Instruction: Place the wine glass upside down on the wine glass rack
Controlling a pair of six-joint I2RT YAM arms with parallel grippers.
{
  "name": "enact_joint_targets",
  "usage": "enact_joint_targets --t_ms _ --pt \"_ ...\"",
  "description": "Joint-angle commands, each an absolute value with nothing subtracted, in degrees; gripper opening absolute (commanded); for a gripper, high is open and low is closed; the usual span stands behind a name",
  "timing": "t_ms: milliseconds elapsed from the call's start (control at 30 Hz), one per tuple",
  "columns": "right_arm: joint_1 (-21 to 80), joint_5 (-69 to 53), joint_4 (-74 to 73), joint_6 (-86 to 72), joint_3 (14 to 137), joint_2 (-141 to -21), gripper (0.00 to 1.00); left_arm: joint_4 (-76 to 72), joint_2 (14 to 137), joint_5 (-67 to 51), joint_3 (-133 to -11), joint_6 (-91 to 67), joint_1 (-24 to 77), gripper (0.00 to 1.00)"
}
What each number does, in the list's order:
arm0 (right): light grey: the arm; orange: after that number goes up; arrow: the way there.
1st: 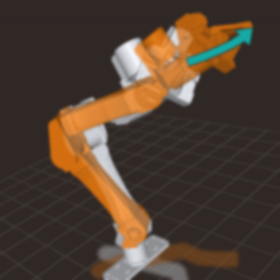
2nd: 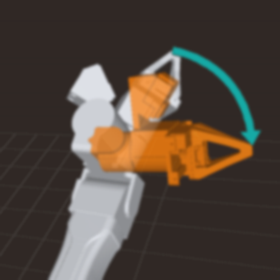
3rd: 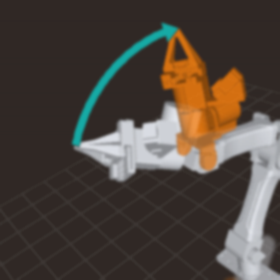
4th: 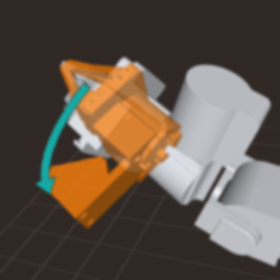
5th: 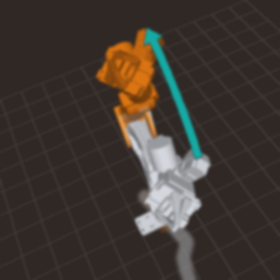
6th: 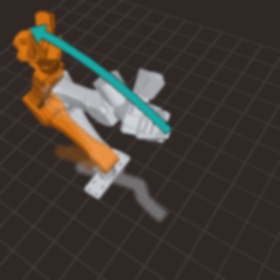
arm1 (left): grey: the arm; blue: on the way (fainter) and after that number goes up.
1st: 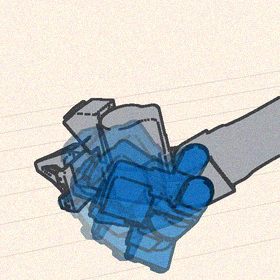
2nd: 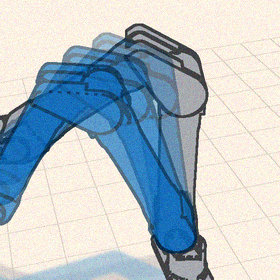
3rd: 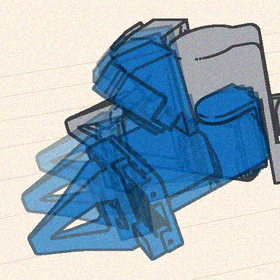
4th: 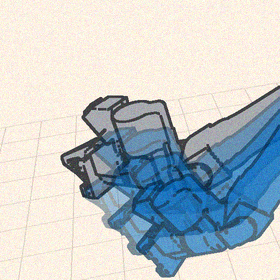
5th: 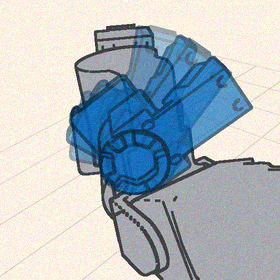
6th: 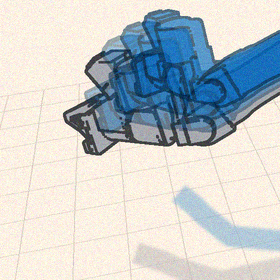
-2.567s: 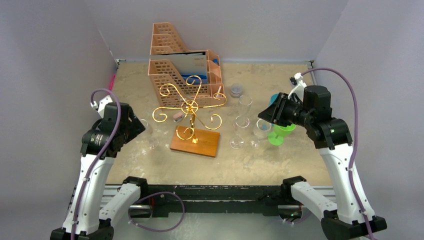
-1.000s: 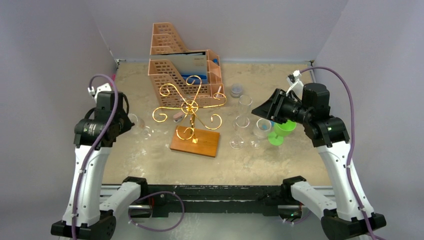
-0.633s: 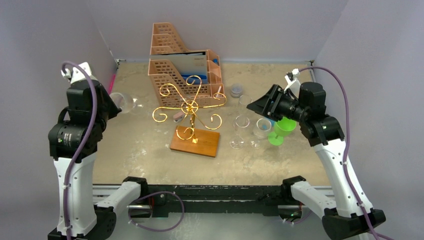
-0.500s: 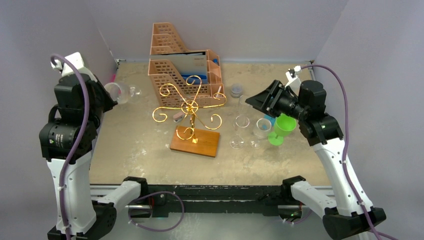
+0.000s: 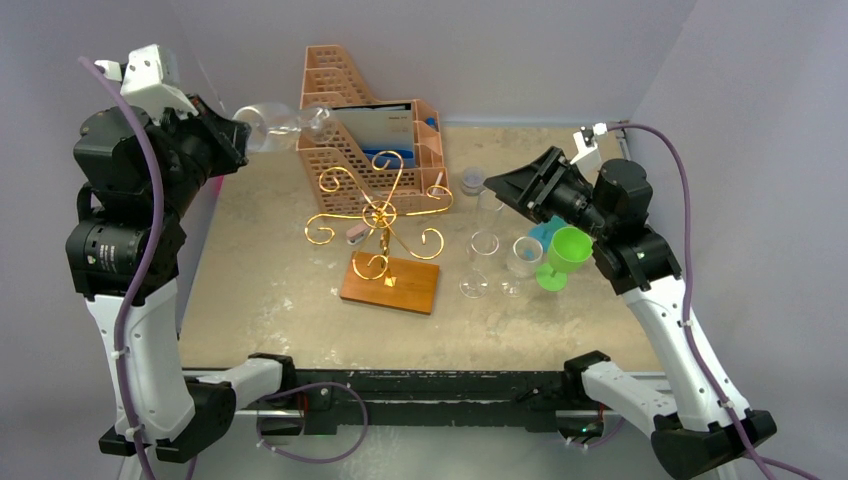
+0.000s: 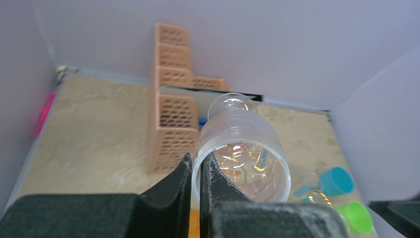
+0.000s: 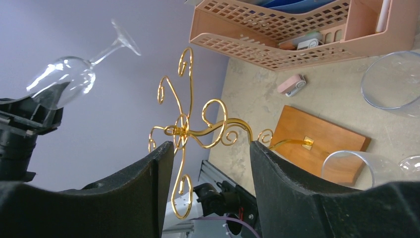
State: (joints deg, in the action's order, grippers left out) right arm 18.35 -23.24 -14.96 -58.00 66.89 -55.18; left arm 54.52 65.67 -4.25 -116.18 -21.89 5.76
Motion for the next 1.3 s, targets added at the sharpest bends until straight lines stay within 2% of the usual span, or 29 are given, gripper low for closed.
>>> enact_joint_targets --t_ms 0,200,367,600,667,800,967,1100,1267 --pt "18.55 -21.97 -12.61 -58.04 68.41 -54.78 0.60 38.72 64.56 -18.36 -114.34 -22.36 5.54 0.00" --pt "18.64 -21.66 -11.60 -59.45 68.84 -54.25 0.60 23.99 64.73 -31.75 -106.60 -33.71 5.54 0.00" --pt "18.72 -19.54 -4.12 -68.19 63.56 -49.85 0.61 9.05 66.73 -38.70 -99.85 -45.99 5.95 0.00" --pt "18.72 -17.86 -0.28 -72.03 61.59 -46.09 0.67 7.29 69.16 -26.94 -96.71 -42.13 16.82 0.00" --pt "18.75 -17.90 -0.18 -72.73 61.35 -45.83 0.73 4.72 71.50 -27.07 -96.26 -43.20 19.31 0.00" --pt "18.72 -14.76 -8.27 -75.52 62.78 -45.06 0.78 -0.70 73.18 -21.56 -93.99 -41.77 25.35 0.00" --pt "18.78 -12.58 -8.00 -83.61 63.41 -44.84 0.76 -4.99 75.96 -16.38 -92.47 -34.55 33.42 0.00" --pt "18.73 -5.52 -9.47 -88.67 63.40 -43.34 0.74 -9.40 75.71 -11.15 -89.21 -29.14 36.85 0.00" --pt "18.75 -0.26 -8.96 -92.73 63.97 -43.06 0.72 -16.22 75.37 -11.67 -84.98 -25.41 39.57 0.00"
